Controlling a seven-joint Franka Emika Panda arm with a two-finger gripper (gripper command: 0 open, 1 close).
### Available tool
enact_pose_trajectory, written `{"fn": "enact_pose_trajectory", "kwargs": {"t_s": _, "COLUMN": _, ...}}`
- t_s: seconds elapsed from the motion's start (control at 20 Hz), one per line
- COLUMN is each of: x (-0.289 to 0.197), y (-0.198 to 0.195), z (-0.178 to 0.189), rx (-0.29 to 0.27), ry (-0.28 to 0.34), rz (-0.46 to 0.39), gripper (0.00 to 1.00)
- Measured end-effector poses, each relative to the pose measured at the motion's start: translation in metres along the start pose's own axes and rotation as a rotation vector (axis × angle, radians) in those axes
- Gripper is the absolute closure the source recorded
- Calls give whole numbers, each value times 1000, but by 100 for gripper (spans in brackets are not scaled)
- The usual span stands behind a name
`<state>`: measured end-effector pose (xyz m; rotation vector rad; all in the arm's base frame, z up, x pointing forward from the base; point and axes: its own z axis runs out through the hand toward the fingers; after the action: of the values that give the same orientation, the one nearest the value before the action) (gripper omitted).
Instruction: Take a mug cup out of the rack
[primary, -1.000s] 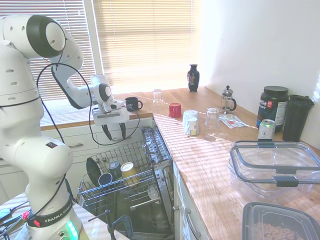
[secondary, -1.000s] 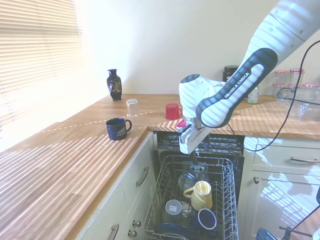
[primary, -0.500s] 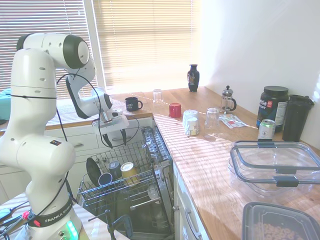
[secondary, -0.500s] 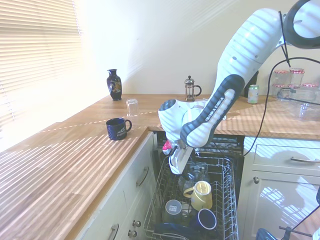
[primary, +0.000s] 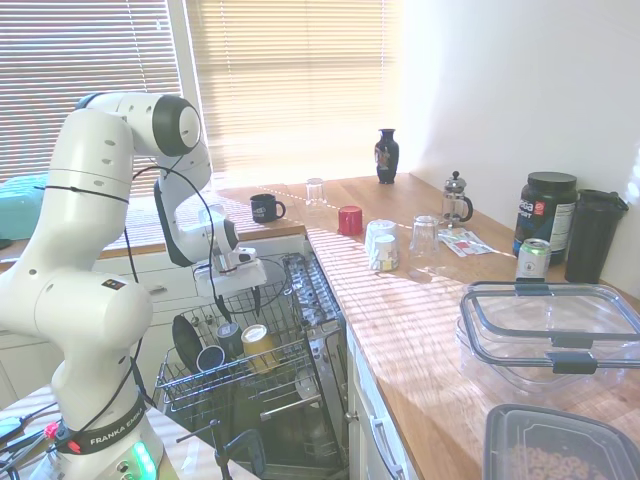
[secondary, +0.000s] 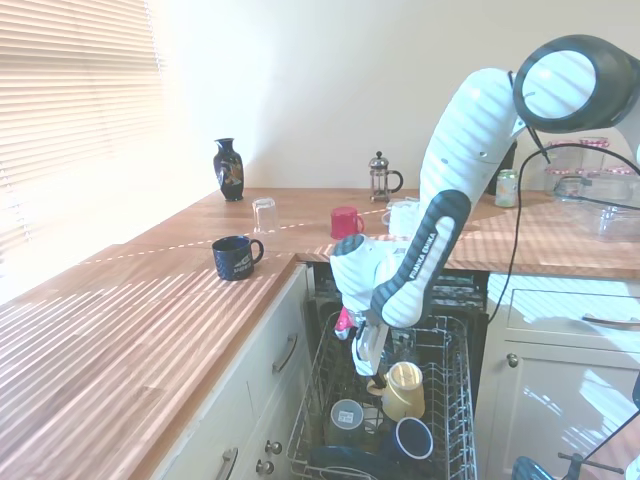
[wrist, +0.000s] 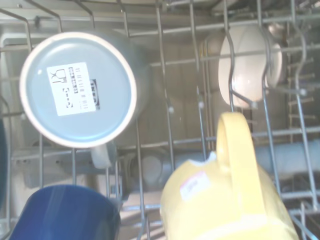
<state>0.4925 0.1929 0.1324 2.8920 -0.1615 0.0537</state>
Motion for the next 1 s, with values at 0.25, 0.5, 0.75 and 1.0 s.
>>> {"fn": "enact_pose_trajectory", "kwargs": {"t_s": 0.25, "x": 2, "y": -8, "z": 26, "rx": 10, "ry": 28, "rz": -29, "gripper": 0}}
{"fn": "enact_pose_trajectory", "kwargs": {"t_s": 0.5, "x": 3, "y": -18, "z": 49, "rx": 7, "ry": 39, "rz": -68, "gripper": 0}}
{"fn": "enact_pose_trajectory", "kwargs": {"t_s": 0.75, "x": 3, "y": -13, "z": 67, "rx": -11, "ry": 25, "rz": -110, "gripper": 0}}
{"fn": "enact_pose_trajectory", "kwargs": {"t_s": 1.0, "x": 3, "y": -7, "z": 79, "rx": -8, "ry": 25, "rz": -133, "gripper": 0}}
